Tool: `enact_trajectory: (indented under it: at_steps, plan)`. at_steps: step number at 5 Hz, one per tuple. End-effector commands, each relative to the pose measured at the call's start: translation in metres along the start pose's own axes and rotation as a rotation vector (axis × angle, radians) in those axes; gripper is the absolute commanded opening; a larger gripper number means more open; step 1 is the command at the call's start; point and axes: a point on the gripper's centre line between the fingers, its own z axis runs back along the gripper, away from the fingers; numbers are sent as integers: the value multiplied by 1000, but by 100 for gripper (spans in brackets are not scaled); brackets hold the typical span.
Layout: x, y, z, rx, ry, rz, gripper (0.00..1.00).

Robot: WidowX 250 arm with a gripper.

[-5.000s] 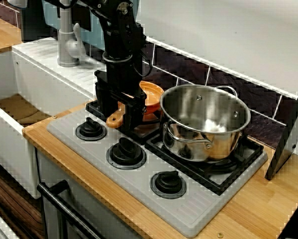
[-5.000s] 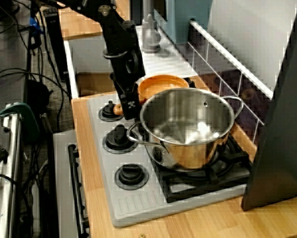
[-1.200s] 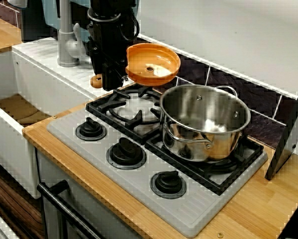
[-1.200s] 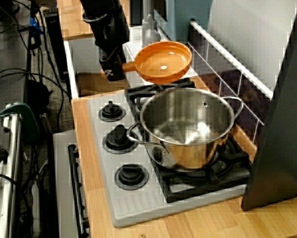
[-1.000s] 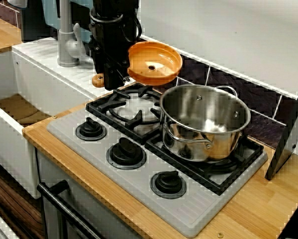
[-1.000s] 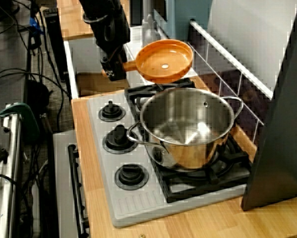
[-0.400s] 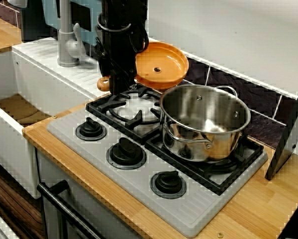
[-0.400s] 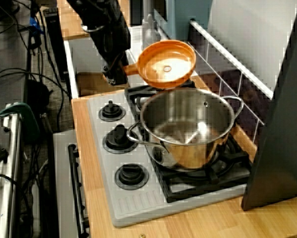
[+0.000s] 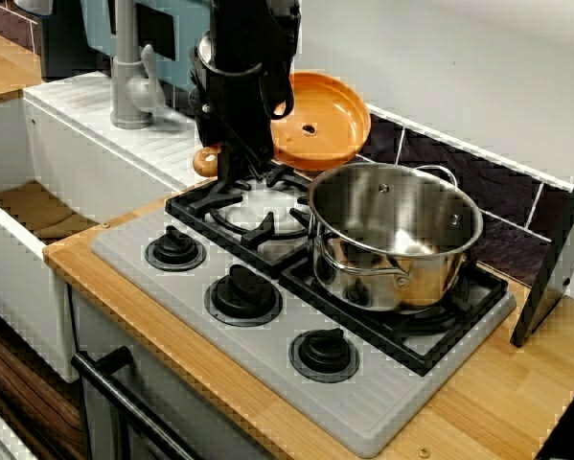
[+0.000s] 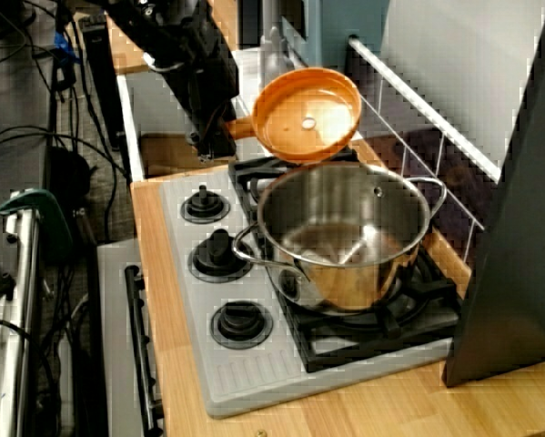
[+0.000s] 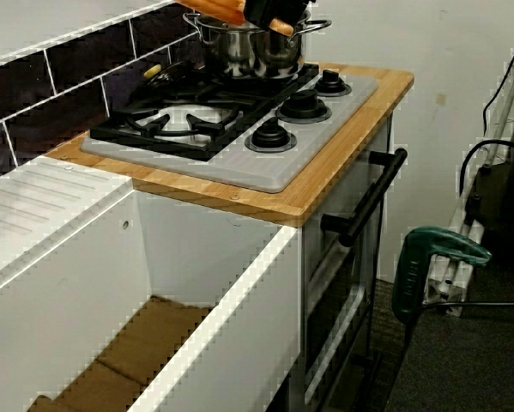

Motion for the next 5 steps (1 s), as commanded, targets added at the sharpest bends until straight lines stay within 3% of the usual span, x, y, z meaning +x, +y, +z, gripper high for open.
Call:
enact_trajectory:
  at_steps: [1, 4, 5]
  plan:
    - [6, -1, 8, 37, -45, 0, 0]
    - [9, -6, 9, 143, -64, 11, 0]
    - [9, -13, 8, 157, -67, 2, 0]
